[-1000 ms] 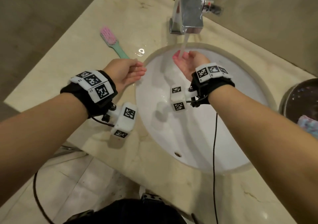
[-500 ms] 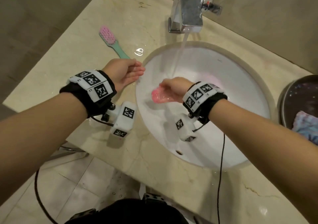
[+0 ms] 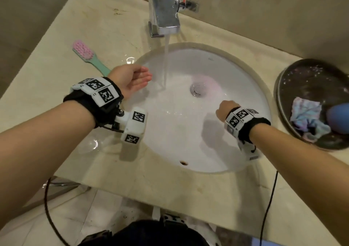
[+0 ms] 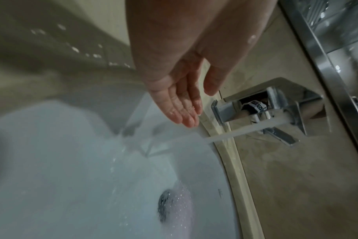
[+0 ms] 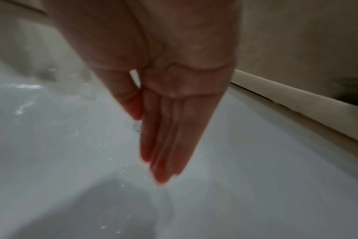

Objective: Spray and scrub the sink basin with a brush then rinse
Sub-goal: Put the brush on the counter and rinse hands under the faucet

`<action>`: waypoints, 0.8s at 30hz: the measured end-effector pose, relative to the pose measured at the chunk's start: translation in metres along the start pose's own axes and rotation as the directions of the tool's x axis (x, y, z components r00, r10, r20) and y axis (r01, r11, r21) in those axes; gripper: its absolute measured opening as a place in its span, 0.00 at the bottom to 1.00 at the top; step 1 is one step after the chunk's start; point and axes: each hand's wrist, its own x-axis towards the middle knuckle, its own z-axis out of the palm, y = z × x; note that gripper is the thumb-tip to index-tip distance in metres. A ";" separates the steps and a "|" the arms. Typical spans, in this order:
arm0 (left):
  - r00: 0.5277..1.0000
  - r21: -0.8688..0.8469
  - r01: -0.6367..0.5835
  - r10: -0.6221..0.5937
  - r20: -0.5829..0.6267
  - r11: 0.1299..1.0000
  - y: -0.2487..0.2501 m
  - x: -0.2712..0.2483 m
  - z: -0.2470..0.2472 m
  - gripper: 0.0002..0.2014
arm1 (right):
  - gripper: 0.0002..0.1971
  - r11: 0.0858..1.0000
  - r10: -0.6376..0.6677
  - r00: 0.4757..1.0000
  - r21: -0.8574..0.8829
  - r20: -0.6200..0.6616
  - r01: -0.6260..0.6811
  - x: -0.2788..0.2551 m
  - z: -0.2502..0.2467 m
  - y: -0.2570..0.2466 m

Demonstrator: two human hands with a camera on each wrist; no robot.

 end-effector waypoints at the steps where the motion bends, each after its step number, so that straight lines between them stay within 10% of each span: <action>1: 1.000 0.001 0.006 -0.006 0.004 1.000 0.001 0.004 0.005 0.10 | 0.13 0.997 0.048 0.998 0.066 -0.031 -0.046 0.002 -0.003 0.007; 6: 0.999 -0.047 0.040 -0.039 0.025 0.998 0.004 0.022 0.031 0.10 | 0.25 0.847 0.204 0.971 0.520 -0.125 -0.110 0.010 -0.007 0.036; 12: 0.982 -0.309 0.184 -0.160 0.101 0.933 0.011 0.040 0.054 0.12 | 0.24 0.456 0.297 0.941 0.890 -0.165 0.012 -0.009 0.005 0.053; 17: 0.975 -0.365 0.223 -0.200 0.101 0.904 0.014 0.049 0.069 0.11 | 0.22 0.144 0.386 0.915 0.987 -0.117 0.066 -0.028 0.014 0.058; 24: 0.946 -0.361 0.291 -0.209 0.249 0.886 0.023 0.051 0.086 0.24 | 0.21 -0.048 0.470 0.880 0.993 -0.071 0.106 -0.046 0.020 0.068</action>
